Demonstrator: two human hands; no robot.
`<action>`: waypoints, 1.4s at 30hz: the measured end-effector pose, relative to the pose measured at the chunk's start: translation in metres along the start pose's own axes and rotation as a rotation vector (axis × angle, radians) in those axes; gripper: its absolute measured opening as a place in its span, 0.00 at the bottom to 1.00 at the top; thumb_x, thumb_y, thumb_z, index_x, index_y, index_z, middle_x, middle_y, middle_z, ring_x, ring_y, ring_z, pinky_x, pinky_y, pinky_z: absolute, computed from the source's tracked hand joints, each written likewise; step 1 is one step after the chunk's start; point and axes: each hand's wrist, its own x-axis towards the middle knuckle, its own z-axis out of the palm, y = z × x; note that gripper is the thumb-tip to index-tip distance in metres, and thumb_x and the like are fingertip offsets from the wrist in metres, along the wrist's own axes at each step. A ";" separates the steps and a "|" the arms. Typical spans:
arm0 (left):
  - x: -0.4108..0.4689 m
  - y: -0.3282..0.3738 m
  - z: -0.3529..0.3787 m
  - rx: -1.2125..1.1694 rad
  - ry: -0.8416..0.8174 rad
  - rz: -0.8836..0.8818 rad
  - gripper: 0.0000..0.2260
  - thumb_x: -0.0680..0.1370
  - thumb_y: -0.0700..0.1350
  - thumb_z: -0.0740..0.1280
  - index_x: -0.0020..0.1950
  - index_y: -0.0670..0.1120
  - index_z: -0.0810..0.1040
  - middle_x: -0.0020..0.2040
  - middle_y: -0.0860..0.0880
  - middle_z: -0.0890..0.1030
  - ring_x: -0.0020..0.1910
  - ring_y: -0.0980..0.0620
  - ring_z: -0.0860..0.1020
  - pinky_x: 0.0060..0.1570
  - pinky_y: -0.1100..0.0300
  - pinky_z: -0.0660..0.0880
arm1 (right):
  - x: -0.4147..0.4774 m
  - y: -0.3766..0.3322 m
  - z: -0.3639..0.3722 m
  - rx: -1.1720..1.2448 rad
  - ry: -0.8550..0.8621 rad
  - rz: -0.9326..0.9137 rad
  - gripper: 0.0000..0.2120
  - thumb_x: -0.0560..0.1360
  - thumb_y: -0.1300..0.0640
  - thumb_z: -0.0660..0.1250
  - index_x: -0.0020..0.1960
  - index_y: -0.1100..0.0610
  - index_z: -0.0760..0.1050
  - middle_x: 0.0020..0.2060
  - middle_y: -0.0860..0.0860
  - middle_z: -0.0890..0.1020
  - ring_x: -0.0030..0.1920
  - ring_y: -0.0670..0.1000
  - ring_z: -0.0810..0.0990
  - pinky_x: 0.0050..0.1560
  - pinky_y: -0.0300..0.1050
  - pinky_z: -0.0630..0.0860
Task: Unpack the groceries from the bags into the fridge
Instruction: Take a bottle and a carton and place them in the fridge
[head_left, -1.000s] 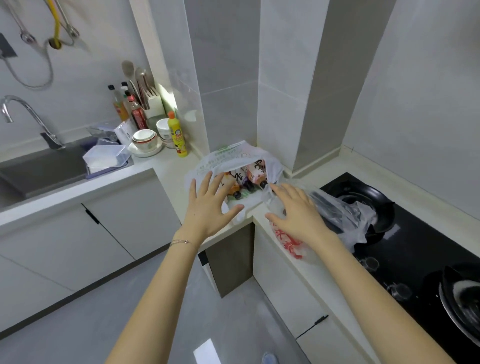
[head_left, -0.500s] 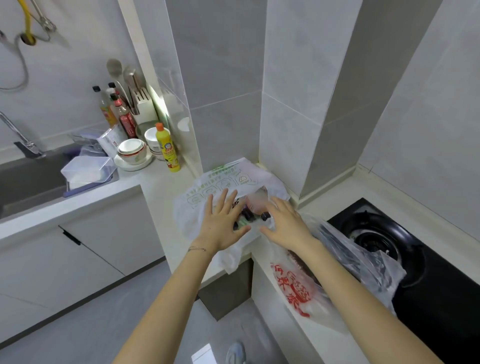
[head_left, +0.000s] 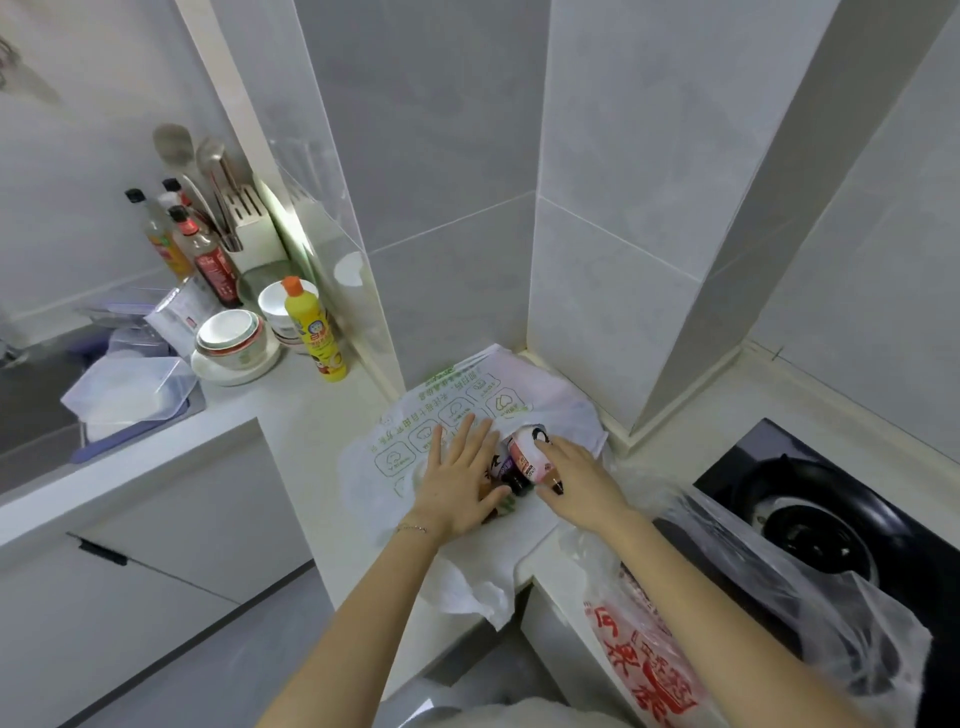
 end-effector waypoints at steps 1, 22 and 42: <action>0.005 -0.004 0.004 -0.004 -0.007 0.000 0.40 0.73 0.68 0.37 0.80 0.48 0.45 0.80 0.51 0.40 0.75 0.48 0.30 0.66 0.47 0.20 | 0.005 0.000 0.002 0.003 -0.005 0.004 0.32 0.77 0.51 0.65 0.77 0.53 0.56 0.75 0.50 0.60 0.74 0.53 0.58 0.71 0.45 0.59; 0.070 -0.025 0.023 -0.058 -0.112 -0.107 0.46 0.76 0.63 0.63 0.77 0.49 0.33 0.79 0.50 0.34 0.73 0.49 0.28 0.72 0.44 0.30 | 0.052 0.021 0.025 -0.029 0.002 0.188 0.37 0.65 0.39 0.74 0.66 0.56 0.66 0.64 0.51 0.70 0.66 0.53 0.66 0.63 0.43 0.64; 0.049 0.021 -0.004 -0.668 0.383 0.017 0.25 0.73 0.55 0.69 0.69 0.52 0.69 0.66 0.55 0.76 0.67 0.53 0.71 0.70 0.43 0.62 | 0.020 -0.025 -0.038 0.428 0.273 0.188 0.25 0.62 0.47 0.77 0.57 0.49 0.78 0.50 0.48 0.75 0.50 0.47 0.77 0.55 0.44 0.75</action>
